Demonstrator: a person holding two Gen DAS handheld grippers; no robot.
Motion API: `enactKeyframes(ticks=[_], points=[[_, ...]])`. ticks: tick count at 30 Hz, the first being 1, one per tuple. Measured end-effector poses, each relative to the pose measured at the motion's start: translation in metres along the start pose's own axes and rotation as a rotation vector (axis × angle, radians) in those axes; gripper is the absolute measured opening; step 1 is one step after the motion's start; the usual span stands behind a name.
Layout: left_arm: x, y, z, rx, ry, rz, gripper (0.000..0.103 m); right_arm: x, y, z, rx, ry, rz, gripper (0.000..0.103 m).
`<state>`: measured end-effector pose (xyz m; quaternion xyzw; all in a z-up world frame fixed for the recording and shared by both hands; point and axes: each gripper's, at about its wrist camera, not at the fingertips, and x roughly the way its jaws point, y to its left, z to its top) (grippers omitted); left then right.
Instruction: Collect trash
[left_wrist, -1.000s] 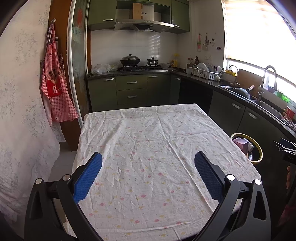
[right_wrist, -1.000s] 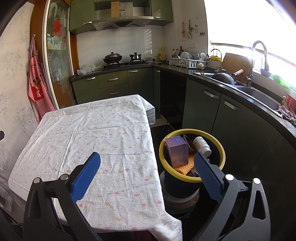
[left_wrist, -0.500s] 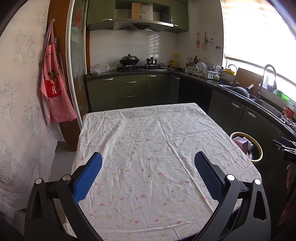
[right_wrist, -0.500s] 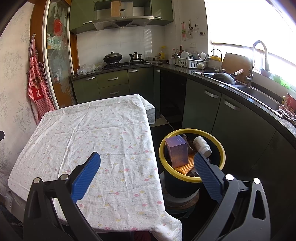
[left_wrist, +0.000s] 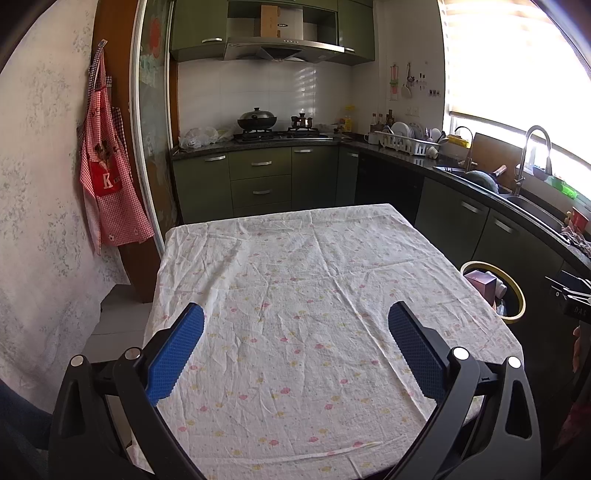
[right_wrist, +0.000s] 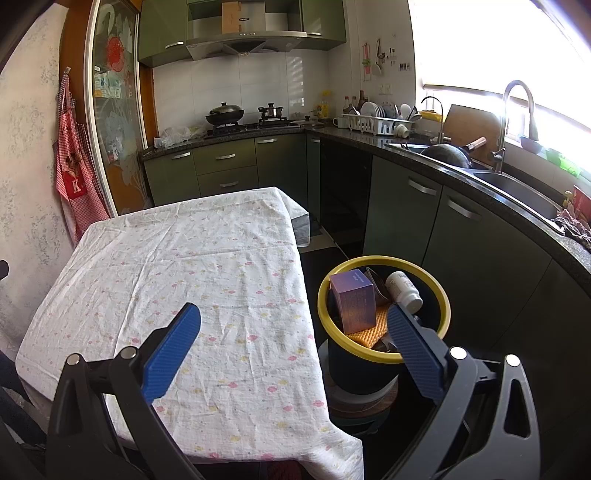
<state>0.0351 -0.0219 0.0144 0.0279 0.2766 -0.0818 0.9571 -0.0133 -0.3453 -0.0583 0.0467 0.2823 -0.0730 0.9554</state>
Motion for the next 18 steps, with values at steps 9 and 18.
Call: enactKeyframes(ticks=[9,18], points=[[0.0017,-0.0004,0.0002,0.01,-0.001,-0.002,0.098,0.0025,-0.0006,-0.0003,0.0,0.003,-0.001,0.096],[0.0027,-0.0003,0.0025,0.015,-0.001,-0.005,0.098,0.0032,-0.0009,0.0,0.001,0.004,-0.002,0.096]])
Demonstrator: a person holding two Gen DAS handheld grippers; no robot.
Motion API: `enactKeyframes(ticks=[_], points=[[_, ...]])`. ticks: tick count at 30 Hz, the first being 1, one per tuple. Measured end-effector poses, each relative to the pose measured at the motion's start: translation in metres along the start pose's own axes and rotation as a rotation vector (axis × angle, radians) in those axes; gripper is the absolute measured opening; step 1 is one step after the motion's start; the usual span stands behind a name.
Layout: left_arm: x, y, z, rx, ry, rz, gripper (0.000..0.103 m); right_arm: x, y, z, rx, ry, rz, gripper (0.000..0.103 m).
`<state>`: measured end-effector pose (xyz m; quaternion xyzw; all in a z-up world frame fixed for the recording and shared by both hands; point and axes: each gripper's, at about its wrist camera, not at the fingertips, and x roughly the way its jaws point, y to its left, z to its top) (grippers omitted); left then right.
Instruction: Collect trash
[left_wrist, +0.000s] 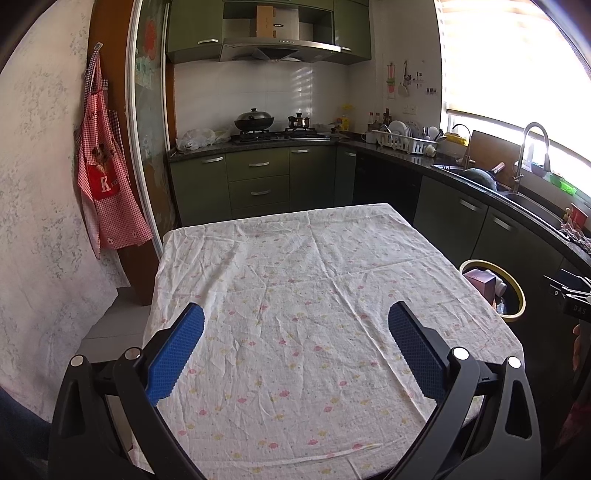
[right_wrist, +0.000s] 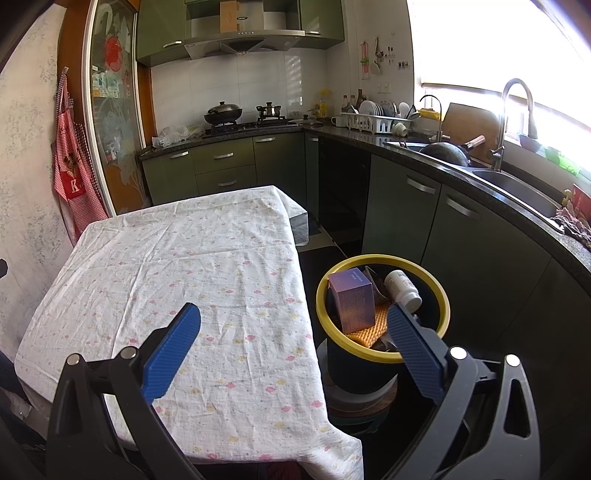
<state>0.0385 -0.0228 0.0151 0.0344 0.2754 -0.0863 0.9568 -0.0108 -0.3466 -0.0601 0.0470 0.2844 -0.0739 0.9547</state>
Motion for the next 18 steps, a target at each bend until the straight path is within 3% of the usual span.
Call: enactKeyframes(ticks=[18], points=[[0.0021,0.0002,0.0064,0.017,-0.004,-0.005,0.098,0.0017,-0.0012,0.0,-0.001,0.0,-0.001,0.096]])
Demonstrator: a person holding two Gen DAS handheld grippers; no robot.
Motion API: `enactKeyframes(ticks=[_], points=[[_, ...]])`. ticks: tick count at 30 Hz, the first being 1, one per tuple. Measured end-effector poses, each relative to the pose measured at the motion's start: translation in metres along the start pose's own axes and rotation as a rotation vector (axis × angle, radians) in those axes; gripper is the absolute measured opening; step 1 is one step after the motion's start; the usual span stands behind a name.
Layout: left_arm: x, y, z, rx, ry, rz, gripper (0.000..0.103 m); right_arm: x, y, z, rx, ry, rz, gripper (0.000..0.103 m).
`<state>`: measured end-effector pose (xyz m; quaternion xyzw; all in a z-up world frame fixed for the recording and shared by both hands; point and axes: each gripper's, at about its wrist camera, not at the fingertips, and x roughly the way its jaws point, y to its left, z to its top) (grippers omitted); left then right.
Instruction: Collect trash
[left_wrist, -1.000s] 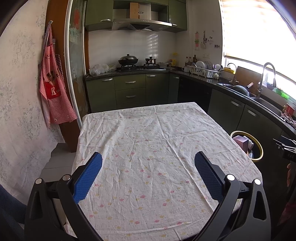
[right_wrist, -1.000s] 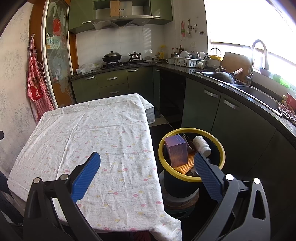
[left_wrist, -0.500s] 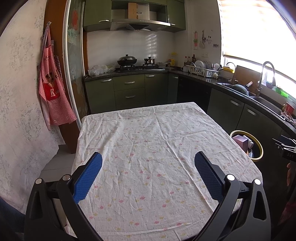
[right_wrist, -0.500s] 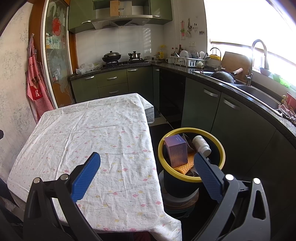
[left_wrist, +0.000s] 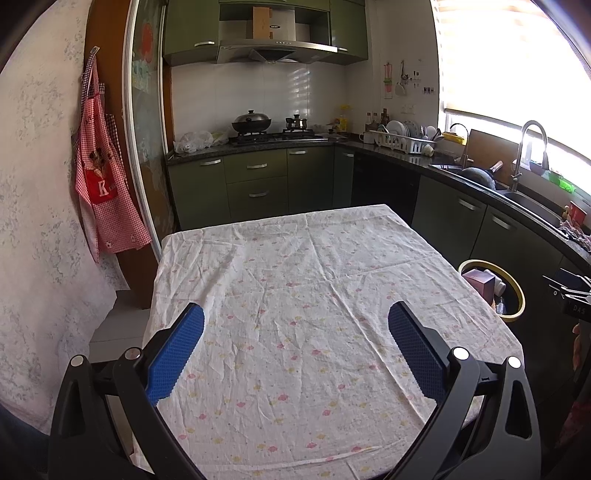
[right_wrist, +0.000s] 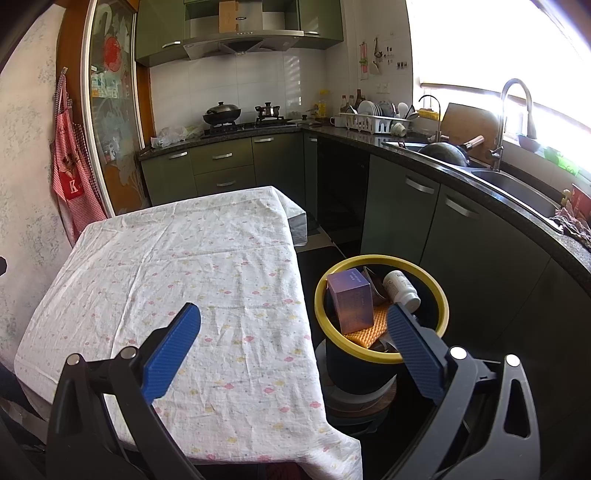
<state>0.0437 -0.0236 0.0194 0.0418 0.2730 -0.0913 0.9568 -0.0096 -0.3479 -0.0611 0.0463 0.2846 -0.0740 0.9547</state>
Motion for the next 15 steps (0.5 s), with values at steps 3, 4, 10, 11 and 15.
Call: enactKeyframes(ticks=[3,4,10,11,15], points=[[0.0006,-0.0009,0.0011,0.002,0.001,0.0,0.098,0.0002,-0.0001,0.0,0.0,0.0,0.0,0.096],[0.0007,-0.0006,0.0011,0.003,0.001,-0.001,0.098,0.0003,-0.0001,0.0,0.0,0.0,-0.001,0.096],[0.0012,-0.0007,0.0019,0.004,0.005,-0.002,0.098,0.0002,0.0001,0.0001,0.0,0.0,-0.001,0.096],[0.0014,-0.0013,0.0018,0.004,0.005,-0.004,0.098,0.0006,0.0,0.0,-0.001,0.001,-0.001,0.096],[0.0019,-0.0007,0.003,-0.003,0.01,-0.019,0.098,0.0005,-0.0001,-0.0002,-0.001,0.001,-0.002,0.096]])
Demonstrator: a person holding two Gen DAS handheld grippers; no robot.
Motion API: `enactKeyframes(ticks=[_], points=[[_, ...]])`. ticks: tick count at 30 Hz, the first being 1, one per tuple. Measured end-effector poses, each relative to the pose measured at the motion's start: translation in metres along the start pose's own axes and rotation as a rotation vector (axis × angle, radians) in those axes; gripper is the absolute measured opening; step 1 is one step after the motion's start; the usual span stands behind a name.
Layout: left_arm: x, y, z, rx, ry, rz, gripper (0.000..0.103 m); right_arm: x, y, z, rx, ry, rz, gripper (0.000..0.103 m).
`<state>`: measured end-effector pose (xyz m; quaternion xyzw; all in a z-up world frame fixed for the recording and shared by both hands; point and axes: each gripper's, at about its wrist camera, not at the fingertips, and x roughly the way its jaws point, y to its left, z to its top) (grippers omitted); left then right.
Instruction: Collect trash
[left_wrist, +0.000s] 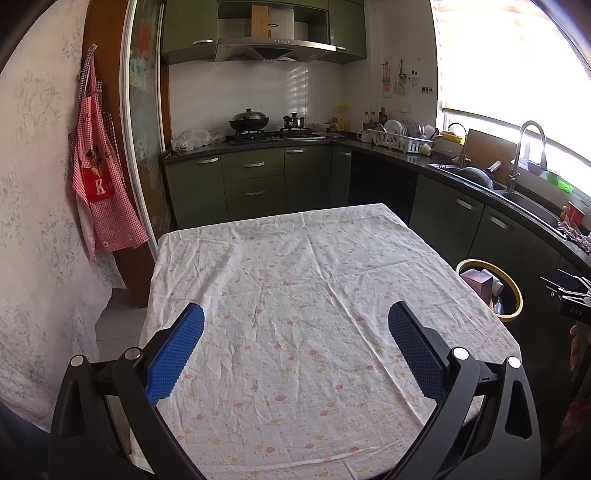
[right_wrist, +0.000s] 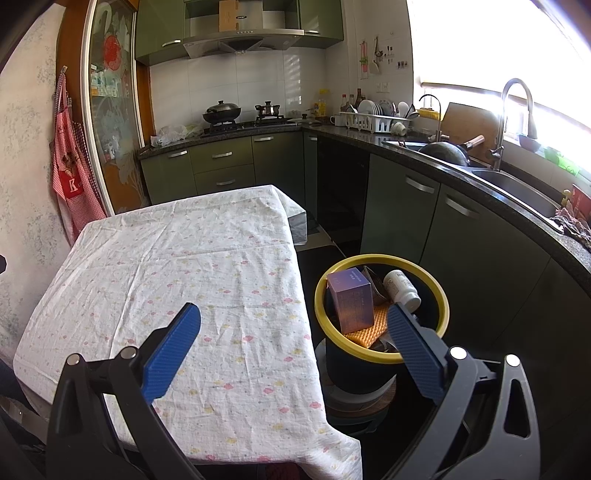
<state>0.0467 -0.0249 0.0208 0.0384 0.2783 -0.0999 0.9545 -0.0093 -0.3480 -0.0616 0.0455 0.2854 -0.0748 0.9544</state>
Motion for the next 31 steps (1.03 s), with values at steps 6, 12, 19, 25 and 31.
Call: enactKeyframes(ticks=[6,12,19,25,31], points=[[0.001,0.001,0.001,-0.004,0.003,-0.007,0.098,0.0,0.0,0.0,0.0,0.0,0.0,0.096],[0.003,0.002,0.002,-0.01,0.009,-0.016,0.098,0.001,0.0,0.0,-0.001,0.002,0.0,0.096],[0.008,0.005,0.001,-0.022,-0.001,-0.018,0.098,0.004,-0.002,-0.002,-0.003,0.009,0.0,0.096],[0.018,0.006,0.003,-0.021,0.029,-0.012,0.098,0.009,-0.003,-0.003,-0.002,0.02,-0.007,0.096],[0.047,0.018,-0.002,-0.07,0.113,-0.031,0.098,0.015,-0.007,-0.002,-0.004,0.029,-0.001,0.096]])
